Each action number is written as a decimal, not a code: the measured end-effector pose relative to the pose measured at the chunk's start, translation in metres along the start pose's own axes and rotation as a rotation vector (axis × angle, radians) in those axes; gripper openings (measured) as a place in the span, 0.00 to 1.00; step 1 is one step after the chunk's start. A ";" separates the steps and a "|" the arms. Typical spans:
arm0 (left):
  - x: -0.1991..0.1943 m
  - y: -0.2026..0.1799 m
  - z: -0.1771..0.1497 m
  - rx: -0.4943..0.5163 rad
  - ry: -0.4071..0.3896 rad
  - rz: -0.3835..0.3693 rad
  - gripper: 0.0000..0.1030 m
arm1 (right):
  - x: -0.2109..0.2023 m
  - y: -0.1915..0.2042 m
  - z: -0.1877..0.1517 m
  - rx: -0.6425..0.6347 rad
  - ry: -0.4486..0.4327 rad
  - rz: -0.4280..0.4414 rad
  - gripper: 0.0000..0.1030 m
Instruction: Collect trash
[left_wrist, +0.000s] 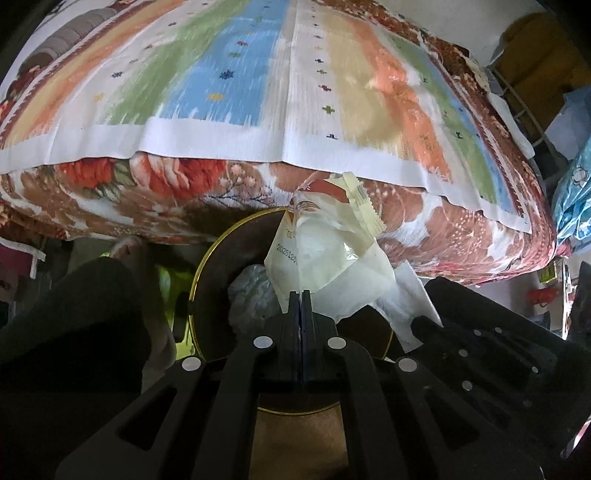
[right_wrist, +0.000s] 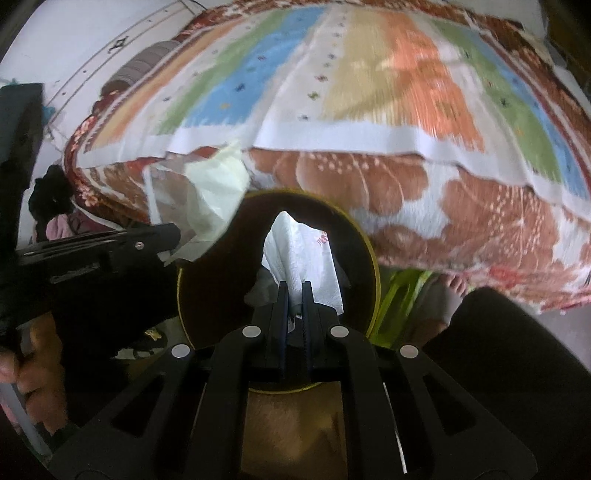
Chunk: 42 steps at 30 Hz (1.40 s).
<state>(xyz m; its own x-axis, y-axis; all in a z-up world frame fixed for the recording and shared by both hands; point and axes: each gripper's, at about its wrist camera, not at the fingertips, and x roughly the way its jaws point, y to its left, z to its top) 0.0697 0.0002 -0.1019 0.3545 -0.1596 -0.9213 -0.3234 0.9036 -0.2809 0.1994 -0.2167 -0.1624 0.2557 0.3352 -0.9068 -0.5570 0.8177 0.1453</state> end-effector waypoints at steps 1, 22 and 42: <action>0.001 0.000 0.000 -0.005 0.003 -0.004 0.04 | 0.003 -0.003 -0.001 0.020 0.017 -0.004 0.16; -0.057 -0.001 -0.034 0.181 -0.175 -0.026 0.70 | -0.056 0.012 -0.023 -0.141 -0.196 -0.054 0.55; -0.106 0.007 -0.077 0.260 -0.390 -0.041 0.94 | -0.118 0.020 -0.075 -0.167 -0.414 0.023 0.92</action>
<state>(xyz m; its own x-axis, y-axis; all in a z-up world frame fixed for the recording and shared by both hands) -0.0378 -0.0067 -0.0267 0.6819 -0.0809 -0.7269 -0.0891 0.9773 -0.1924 0.0993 -0.2752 -0.0825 0.5178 0.5389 -0.6644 -0.6773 0.7327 0.0664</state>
